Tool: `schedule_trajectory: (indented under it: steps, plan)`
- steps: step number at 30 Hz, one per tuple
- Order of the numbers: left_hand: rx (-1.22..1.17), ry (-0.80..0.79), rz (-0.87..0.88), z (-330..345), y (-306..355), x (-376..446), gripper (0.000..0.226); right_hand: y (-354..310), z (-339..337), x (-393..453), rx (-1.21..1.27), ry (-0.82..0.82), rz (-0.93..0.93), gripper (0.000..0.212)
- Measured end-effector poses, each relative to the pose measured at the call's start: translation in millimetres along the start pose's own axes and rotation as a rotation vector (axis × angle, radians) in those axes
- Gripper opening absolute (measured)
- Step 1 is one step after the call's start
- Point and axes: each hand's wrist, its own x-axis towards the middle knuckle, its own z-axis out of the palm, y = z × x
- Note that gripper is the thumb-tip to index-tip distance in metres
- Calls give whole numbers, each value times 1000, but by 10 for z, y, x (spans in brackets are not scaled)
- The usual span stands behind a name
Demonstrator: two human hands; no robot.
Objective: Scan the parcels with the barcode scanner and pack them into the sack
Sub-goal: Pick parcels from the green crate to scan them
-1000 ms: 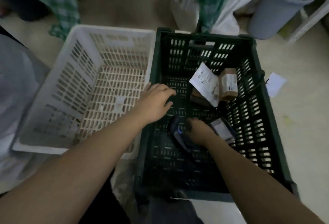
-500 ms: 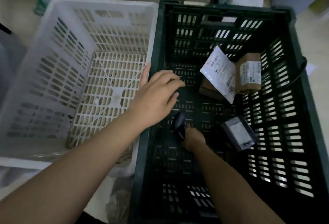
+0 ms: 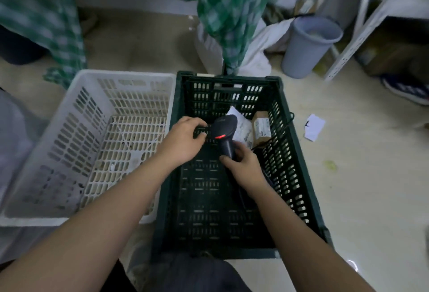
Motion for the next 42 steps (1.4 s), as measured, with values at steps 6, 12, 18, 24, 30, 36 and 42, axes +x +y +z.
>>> schedule_trajectory:
  steps: [6,12,18,24,30,36,42]
  plan:
    - [-108,-59,-203,303,123,413,40,-243,-430,234,70,185,-4,20]
    - [-202,-101,-368,955,-97,1113,40,12,-458,922,118,287,80,13]
    - [-225,-74,-434,1467,-437,1743,38,262,-290,1550,120,315,46,23]
    - [-244,-53,-491,1681,-535,1839,18,446,-305,1617,82,270,8,17]
    - [-292,63,-396,1142,-320,1569,13,151,-310,1252,181,284,-18,18]
    - [-402,199,-293,-40,32,953,27,-663,-149,762,307,328,-62,11]
    - [-643,352,-342,-1178,76,-67,20,-1511,332,190,400,306,-68,32]
